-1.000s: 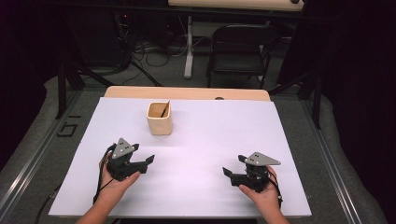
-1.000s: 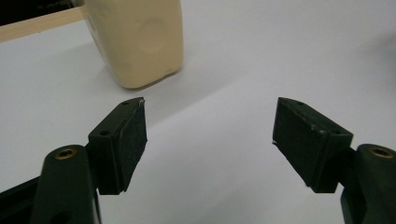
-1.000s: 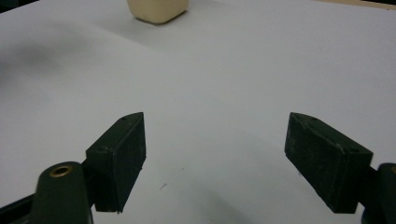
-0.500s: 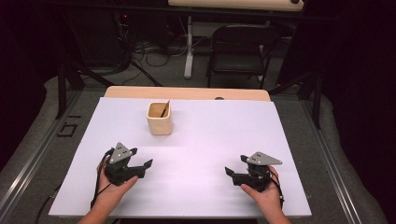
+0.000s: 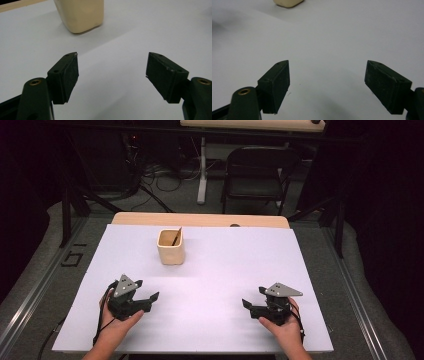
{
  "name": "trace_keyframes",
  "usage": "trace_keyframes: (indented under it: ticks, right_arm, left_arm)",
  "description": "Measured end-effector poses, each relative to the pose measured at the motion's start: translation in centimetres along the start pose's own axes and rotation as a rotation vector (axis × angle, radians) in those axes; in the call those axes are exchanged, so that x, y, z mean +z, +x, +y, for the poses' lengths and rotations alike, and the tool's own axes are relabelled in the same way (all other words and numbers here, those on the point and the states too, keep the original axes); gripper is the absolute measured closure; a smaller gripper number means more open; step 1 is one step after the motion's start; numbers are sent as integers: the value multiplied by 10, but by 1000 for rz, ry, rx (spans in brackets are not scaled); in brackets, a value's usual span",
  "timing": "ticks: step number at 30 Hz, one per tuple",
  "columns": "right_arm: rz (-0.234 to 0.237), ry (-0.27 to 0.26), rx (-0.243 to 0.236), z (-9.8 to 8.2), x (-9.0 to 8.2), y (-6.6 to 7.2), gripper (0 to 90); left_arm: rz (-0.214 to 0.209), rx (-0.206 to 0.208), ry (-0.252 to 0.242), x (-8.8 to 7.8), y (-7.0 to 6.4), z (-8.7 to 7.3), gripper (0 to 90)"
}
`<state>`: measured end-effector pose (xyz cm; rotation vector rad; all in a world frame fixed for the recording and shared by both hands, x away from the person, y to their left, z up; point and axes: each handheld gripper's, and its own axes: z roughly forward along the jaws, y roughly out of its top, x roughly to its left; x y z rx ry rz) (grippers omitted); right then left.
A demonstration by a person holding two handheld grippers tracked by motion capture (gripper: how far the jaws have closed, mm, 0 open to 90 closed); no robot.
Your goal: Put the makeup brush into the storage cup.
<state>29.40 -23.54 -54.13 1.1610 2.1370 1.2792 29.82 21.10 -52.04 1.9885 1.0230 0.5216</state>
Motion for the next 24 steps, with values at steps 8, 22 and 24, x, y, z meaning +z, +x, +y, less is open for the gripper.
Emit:
trace_keyframes:
  ticks: [8,22,24]
  right_arm:
    - [-2,18,6,-1,0,-1,202]
    - [-14,26,23,-4,2,-4,193]
    - [-20,31,27,-4,2,-5,185]
  left_arm:
    - [-6,-11,6,3,1,-2,269]
    - [0,-51,40,9,11,-7,258]
    - [0,-55,48,10,12,-8,252]
